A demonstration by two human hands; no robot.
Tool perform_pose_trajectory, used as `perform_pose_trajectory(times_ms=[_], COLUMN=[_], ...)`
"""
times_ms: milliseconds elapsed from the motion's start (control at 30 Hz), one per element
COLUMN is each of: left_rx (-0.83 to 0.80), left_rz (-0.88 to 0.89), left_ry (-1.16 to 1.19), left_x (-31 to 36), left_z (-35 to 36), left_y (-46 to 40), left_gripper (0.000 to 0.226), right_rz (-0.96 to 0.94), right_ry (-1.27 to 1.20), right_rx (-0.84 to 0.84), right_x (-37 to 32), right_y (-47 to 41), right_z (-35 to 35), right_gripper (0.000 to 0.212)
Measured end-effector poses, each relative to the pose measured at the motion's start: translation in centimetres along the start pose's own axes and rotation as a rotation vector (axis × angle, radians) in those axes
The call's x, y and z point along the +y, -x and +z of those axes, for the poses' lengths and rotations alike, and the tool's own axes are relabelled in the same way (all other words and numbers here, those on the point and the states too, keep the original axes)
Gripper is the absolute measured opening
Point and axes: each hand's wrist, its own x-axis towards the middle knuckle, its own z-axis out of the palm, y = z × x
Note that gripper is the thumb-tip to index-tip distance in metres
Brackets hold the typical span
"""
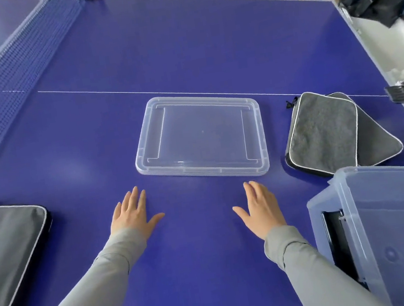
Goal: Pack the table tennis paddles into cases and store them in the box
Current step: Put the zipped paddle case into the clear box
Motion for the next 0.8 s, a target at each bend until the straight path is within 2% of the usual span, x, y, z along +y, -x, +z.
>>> perform_pose_trajectory(times_ms=[200, 400, 633, 800], left_rx=[0.004, 0.07, 0.287, 0.26], left_rz=[-0.118, -0.29, -0.458, -0.512], left_ry=[0.021, 0.135, 0.297, 0.394], left_x=[-3.0, -9.0, -20.0, -30.0], left_z=[1.1, 1.3, 1.2, 0.7], left_y=[8.9, 15.9, 20.4, 18.8], left_gripper=[0.084, 0.082, 0.078, 0.079], right_rz=[-0.093, -0.109, -0.11, -0.047], right_ry=[0.08, 0.03, -0.01, -0.108], right_rx=[-0.09, -0.144, -0.199, -0.198], right_x=[-2.5, -6.3, -14.0, -22.8], right_y=[5.5, 8.9, 9.7, 9.3], right_z=[0.3, 1.1, 2.6, 4.2], right_gripper=[0.071, 0.073, 0.075, 0.075])
